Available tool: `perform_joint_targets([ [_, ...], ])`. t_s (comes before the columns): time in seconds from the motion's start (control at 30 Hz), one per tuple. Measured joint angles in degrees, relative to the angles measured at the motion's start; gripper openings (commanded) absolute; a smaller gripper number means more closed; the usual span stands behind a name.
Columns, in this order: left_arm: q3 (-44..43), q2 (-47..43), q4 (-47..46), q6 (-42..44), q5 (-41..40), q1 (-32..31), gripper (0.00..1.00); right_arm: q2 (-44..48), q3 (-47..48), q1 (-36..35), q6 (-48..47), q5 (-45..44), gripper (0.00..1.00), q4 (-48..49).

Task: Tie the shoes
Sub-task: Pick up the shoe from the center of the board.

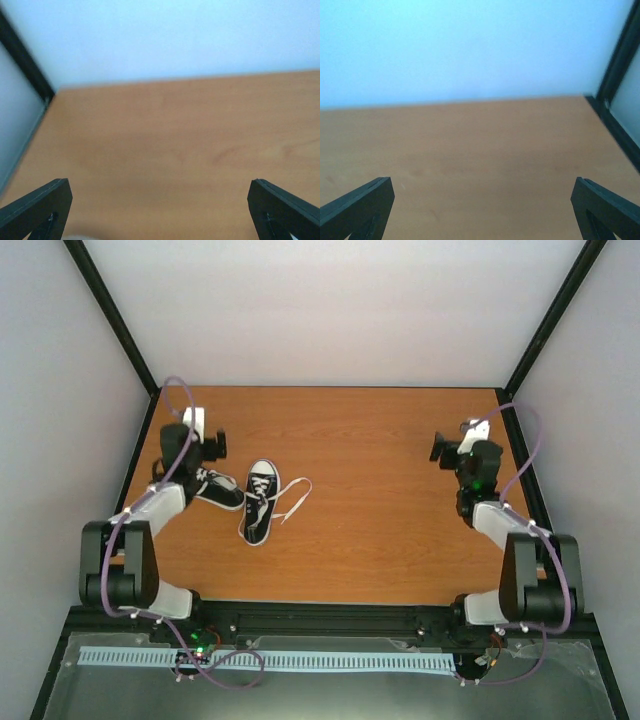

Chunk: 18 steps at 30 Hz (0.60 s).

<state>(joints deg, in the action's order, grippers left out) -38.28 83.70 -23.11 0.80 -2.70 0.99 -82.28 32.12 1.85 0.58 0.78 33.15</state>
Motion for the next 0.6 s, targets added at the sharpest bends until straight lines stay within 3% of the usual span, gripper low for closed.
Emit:
perform_joint_targets([
  [0.1,-13.2,-3.5,15.2,8.5,7.6,0.1,1.00,5.9,6.1,0.0,3.0,4.1,1.00,-6.9],
  [0.3,-33.2,-6.9,56.1,30.1,32.0,-0.7,0.94,9.2,14.9,-2.7,6.6,13.4,1.00,-21.6],
  [0.43,-34.6,-7.4,75.1,36.9,38.7,-2.4,0.93,9.2,18.1,-10.0,6.8,12.7,1.00,-33.0],
  [0.6,-26.4,-9.8,85.0,41.6,36.0,-5.5,1.00,9.2,20.7,-18.5,6.3,10.3,1.00,-42.5],
])
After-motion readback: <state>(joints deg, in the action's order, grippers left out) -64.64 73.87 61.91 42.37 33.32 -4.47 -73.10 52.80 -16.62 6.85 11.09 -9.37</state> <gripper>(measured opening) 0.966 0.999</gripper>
